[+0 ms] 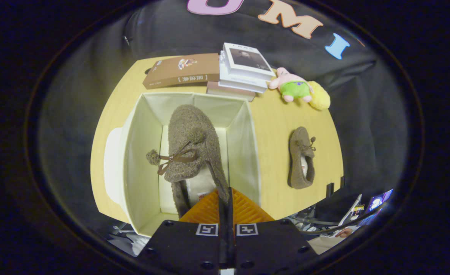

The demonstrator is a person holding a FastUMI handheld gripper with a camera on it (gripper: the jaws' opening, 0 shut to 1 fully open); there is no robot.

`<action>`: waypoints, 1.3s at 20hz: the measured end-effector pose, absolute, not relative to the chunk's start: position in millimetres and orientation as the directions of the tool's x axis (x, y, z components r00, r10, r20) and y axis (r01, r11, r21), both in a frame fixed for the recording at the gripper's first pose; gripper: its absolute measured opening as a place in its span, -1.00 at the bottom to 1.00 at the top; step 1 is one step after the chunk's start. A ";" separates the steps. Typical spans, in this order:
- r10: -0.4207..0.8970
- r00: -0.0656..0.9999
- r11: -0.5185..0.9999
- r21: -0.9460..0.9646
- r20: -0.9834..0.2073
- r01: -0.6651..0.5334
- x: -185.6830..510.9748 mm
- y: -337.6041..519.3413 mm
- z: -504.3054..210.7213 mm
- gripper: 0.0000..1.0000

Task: Open the storage box then place both shoes into the box .Put the left shoe in first, then the right shoe, with the right side of both shoes facing outward in a uniform manner.

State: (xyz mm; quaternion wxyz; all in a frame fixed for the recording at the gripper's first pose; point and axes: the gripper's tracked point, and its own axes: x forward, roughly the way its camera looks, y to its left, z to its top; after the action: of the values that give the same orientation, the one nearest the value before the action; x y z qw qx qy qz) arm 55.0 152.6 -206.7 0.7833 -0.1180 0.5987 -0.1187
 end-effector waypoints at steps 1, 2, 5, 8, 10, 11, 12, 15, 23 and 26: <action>-0.324 0.237 0.945 -0.326 -0.916 0.032 55.2 155.9 -215.8 -0.93; -0.315 0.221 0.948 -0.318 -0.923 0.022 54.4 160.3 -225.1 -0.93; -0.265 0.179 0.963 -0.269 -0.947 0.004 51.9 179.0 -249.9 -0.93; -0.237 0.140 0.970 -0.243 -0.961 -0.021 48.8 192.9 -267.7 -0.93; -0.261 0.123 0.962 -0.268 -0.957 -0.044 46.3 190.0 -274.9 -0.93; -0.273 0.115 0.958 -0.281 -0.955 -0.054 45.3 188.8 -276.9 -0.93; -0.283 0.106 0.956 -0.290 -0.953 -0.054 43.2 187.5 -278.1 -0.93; -0.270 0.103 0.960 -0.276 -0.957 -0.043 41.4 190.3 -272.6 -0.46; -0.257 0.237 0.958 -0.280 -0.937 -0.065 41.9 167.4 -201.5 0.99; -0.291 0.309 0.951 -0.308 -0.905 -0.007 47.8 134.9 -160.8 0.99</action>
State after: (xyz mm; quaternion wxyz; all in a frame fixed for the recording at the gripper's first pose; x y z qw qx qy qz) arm 47.8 134.9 -160.8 0.7988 -0.1282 0.5810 -0.0888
